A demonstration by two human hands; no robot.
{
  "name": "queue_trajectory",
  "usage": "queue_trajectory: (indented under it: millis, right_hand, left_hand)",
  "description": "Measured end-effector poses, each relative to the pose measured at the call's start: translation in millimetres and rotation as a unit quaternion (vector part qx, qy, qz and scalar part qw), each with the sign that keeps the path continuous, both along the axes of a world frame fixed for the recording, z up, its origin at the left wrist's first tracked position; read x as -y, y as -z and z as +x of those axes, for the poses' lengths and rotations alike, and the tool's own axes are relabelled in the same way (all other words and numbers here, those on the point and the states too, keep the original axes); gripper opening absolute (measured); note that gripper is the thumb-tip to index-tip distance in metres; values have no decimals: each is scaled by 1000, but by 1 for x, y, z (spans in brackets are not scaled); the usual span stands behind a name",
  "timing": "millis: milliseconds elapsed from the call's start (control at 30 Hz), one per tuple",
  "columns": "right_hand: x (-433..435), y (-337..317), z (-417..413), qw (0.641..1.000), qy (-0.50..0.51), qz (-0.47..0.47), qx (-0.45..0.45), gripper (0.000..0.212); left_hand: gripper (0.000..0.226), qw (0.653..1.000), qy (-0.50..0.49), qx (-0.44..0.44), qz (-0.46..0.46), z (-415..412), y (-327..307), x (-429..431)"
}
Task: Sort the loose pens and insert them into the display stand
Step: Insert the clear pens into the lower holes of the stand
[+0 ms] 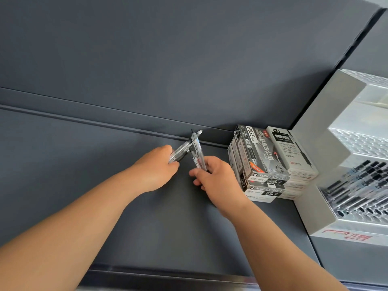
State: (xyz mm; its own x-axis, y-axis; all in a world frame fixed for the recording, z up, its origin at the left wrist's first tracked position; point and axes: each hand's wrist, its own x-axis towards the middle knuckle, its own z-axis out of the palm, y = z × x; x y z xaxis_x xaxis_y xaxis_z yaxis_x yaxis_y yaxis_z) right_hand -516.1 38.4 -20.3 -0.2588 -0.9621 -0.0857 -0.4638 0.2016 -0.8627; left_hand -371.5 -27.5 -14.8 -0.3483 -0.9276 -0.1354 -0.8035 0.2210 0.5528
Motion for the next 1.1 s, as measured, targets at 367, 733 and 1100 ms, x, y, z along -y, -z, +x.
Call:
queue_trajectory:
  millis: [367, 733, 1100]
  right_hand:
    - [-36, -36, -1, 976, -48, -66, 204, 11]
    - [-87, -56, -41, 983, -40, -118, 137, 23]
    - [-156, -67, -142, 975, -37, -127, 177, 9]
  left_hand:
    - [10, 870, -41, -456, 183, -13, -33, -51]
    - [8, 855, -52, -498, 132, -63, -67, -96]
    - [14, 854, -37, -510, 93, -165, -94, -156]
